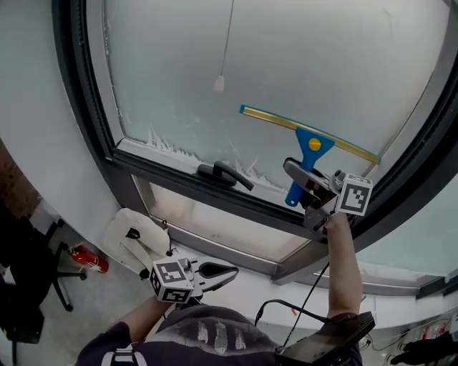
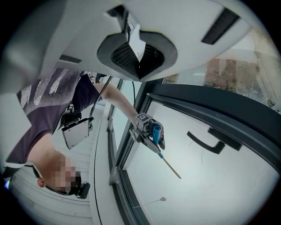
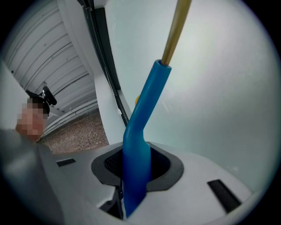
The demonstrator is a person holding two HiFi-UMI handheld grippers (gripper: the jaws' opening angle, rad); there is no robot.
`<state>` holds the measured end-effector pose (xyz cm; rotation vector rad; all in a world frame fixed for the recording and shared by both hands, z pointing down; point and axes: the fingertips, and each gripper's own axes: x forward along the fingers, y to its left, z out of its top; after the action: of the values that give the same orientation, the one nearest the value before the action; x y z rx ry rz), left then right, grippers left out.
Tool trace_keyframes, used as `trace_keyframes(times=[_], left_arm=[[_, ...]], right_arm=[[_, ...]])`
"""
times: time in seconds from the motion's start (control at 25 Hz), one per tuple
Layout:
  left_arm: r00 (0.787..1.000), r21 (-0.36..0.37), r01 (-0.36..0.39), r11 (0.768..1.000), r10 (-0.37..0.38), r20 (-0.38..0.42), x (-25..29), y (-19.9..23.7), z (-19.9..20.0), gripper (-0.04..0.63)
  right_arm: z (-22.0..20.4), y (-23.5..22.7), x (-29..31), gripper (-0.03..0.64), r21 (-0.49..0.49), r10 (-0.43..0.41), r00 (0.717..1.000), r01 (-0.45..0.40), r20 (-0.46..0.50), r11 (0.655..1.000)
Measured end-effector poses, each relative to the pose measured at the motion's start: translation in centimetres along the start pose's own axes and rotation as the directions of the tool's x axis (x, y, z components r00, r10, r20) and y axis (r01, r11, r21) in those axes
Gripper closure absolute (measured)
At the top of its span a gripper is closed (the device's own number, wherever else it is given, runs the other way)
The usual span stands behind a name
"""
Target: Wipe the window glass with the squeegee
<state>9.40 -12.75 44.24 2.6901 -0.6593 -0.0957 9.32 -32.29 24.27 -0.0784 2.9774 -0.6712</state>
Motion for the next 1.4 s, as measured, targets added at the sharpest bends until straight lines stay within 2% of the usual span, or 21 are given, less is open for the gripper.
trace_keyframes(times=[0.36,0.6,0.76,0.84,1.08,1.4], left_arm=[[0.998,-0.012,-0.062,0.998,0.062,-0.009,1.5,-0.4,-0.5,0.589],[0.992,-0.038,-0.123,0.992,0.122,-0.022,0.8,-0.4,-1.2,0.589],[0.992,-0.050,-0.126,0.991,0.126,-0.014,-0.6,0.2,-1.3,0.589],[0.994,-0.046,-0.109,0.993,0.109,-0.005,-1.8,0.8,-0.9,0.589],[1.000,-0.022,0.004,1.000,-0.004,0.021,-8.0,3.4,0.0,0.589],[0.995,0.040,0.097,0.994,-0.098,0.018,-16.8,7.1,3.0,0.589]], right_arm=[[-2.4,-0.7,0.0,0.526,0.037,0.047,0.998,-0.045,-0.051,0.998],[-2.6,0.2,-0.2,0.532,0.002,0.049,0.998,-0.049,-0.028,0.999],[-2.8,2.5,0.7,0.532,-0.055,0.053,0.997,-0.056,-0.054,0.997],[-2.8,3.4,1.8,0.532,-0.084,0.036,0.996,-0.043,-0.075,0.996],[-0.8,5.2,8.7,0.532,-0.186,-0.030,0.996,0.014,-0.082,0.982],[4.9,8.1,17.7,0.532,-0.279,-0.034,0.999,0.030,-0.009,0.960]])
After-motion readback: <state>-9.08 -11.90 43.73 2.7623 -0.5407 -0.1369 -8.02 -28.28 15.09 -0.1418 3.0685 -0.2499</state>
